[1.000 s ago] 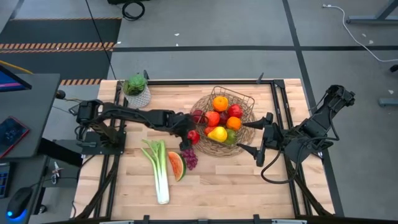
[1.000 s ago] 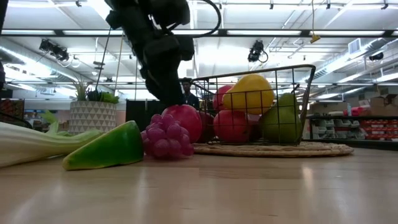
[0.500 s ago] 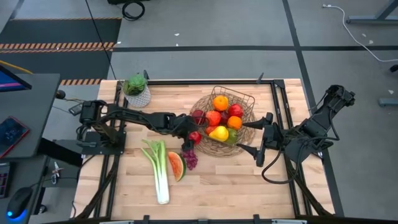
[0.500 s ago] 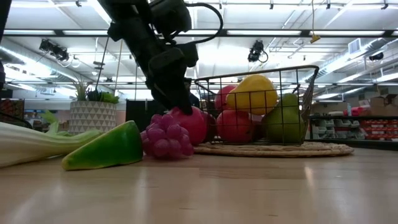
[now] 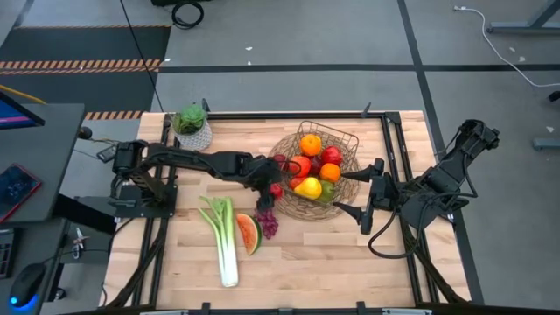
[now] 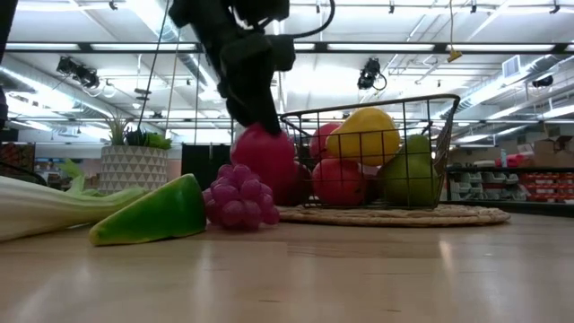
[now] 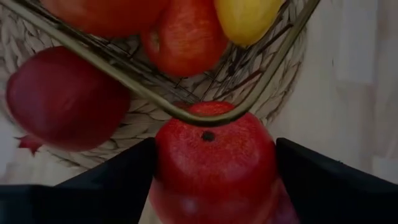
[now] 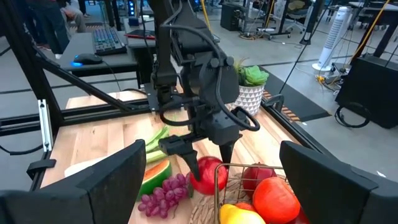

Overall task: Build produce basket
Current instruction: Put the red apple into the gold wire basket

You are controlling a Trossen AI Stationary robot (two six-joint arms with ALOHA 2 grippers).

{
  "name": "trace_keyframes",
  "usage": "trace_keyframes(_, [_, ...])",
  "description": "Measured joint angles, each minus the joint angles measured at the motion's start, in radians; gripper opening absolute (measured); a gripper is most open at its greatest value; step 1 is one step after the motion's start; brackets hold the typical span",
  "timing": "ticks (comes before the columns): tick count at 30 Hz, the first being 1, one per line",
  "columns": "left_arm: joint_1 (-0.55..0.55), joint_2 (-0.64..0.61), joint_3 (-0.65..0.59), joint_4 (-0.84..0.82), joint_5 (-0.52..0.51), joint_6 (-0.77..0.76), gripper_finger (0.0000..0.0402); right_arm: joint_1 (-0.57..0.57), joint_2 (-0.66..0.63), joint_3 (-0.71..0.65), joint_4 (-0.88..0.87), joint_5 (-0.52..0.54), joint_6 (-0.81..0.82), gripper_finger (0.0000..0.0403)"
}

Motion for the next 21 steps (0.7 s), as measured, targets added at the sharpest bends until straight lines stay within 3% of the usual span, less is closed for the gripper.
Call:
trace_keyframes(13, [0.002,-0.001,0.158,-0.233,-0.003,-0.014,0.031,0.0,0.0,0.0,0.0,0.0,0.002,0.0373])
trace_keyframes(21, [0.067,-0.002,0.33,-0.479,0.036,-0.235,0.0311,0.0,0.0,0.0,0.0,0.0,0.005,0.0373])
